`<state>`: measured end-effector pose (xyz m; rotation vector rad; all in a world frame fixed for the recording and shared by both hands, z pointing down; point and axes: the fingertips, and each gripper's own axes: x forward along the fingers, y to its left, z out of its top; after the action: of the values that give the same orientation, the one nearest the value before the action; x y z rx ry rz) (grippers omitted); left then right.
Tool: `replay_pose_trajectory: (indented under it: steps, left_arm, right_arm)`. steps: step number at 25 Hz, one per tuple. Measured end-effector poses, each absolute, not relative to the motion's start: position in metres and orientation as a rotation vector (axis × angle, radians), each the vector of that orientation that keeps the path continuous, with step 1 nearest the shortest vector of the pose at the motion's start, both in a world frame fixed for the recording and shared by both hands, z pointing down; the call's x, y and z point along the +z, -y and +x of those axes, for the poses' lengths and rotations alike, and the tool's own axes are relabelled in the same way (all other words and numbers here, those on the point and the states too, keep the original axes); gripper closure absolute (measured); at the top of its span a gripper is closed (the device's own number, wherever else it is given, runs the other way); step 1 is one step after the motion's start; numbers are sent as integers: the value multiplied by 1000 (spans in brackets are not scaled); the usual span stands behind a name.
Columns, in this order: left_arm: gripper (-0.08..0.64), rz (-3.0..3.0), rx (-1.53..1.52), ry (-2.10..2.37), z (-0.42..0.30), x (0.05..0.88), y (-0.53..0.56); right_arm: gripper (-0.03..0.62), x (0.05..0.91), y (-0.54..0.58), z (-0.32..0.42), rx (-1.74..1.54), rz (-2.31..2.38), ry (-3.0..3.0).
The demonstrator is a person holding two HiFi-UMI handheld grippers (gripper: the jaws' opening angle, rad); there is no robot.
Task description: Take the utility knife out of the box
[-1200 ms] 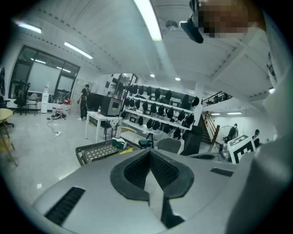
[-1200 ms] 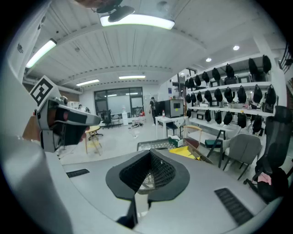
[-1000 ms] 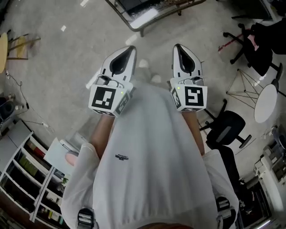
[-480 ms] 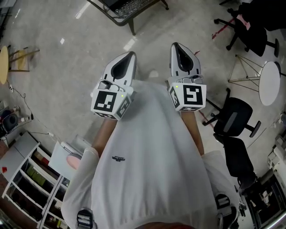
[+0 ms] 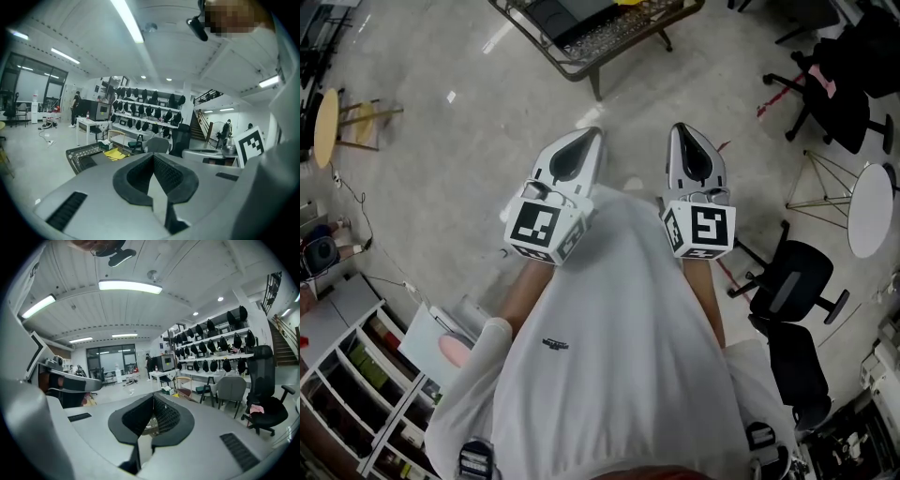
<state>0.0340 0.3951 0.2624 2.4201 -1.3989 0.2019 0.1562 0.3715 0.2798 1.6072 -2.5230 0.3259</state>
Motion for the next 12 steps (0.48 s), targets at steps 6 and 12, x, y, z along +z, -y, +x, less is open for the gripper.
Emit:
replay_pose_trajectory:
  steps: [6, 12]
  left_arm:
    - [558, 2431, 198, 1372, 15, 268, -335]
    - [558, 2460, 201, 1305, -13, 262, -252]
  right_arm:
    - [592, 281, -316, 136, 311, 1608, 2513]
    - [592, 276, -240, 108, 311, 1645, 2474]
